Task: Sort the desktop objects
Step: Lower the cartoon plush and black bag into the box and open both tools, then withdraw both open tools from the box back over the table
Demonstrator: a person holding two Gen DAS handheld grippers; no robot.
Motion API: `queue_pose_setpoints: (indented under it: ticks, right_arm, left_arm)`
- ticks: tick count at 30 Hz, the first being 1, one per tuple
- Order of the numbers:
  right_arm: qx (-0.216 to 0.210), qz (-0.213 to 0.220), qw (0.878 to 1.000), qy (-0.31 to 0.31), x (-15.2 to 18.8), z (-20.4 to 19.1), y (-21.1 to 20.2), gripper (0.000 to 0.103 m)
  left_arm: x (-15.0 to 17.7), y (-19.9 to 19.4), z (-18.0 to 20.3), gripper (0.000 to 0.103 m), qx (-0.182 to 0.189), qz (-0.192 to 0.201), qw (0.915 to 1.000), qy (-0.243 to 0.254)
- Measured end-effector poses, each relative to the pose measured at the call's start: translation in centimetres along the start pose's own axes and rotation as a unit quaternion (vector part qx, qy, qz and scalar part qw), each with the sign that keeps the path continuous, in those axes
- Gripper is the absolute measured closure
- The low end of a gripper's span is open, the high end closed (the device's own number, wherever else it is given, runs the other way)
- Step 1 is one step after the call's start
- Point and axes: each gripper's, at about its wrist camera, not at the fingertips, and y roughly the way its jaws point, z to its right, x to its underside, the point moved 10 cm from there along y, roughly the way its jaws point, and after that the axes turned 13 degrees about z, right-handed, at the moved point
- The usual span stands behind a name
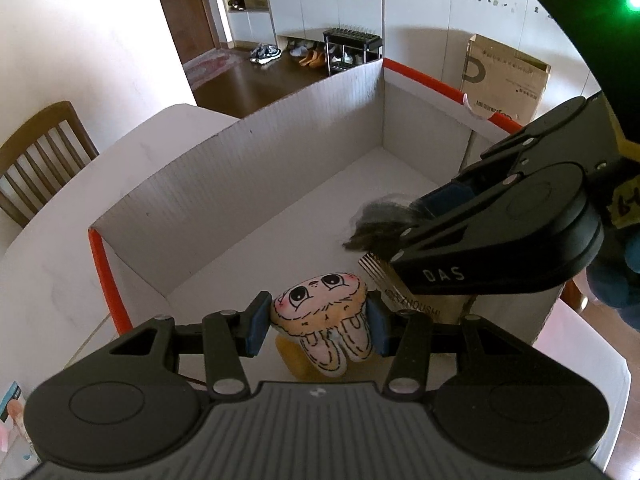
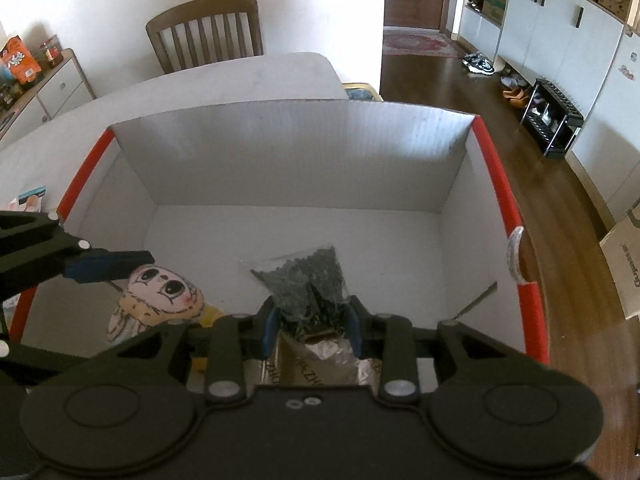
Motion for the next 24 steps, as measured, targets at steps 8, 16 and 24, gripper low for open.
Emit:
queue_pose_setpoints:
  ticks: [8, 16, 24]
  right_arm:
    - [-0.001, -0.003, 1.000, 0.003, 0.0, -0.2, 0.3, 0.065]
    - [-0.003, 0.008, 1.000, 0.015, -0.6, 0.0, -0.3, 0.047]
    - [-0.013, 0.037, 0.999, 0.031, -1.9, 0.2, -2.2, 0.038]
  left_arm:
    - [0.8, 0.3, 0.0, 0.053, 0.003, -0.015, 0.9999, -0.006]
    - [0.9, 0.0, -0.2, 0.035, -0.009, -0.009, 0.9998, -0.015]
    - [0.5, -1.6, -0.4, 0.031, -0.004, 0.011, 0.9991, -0.040]
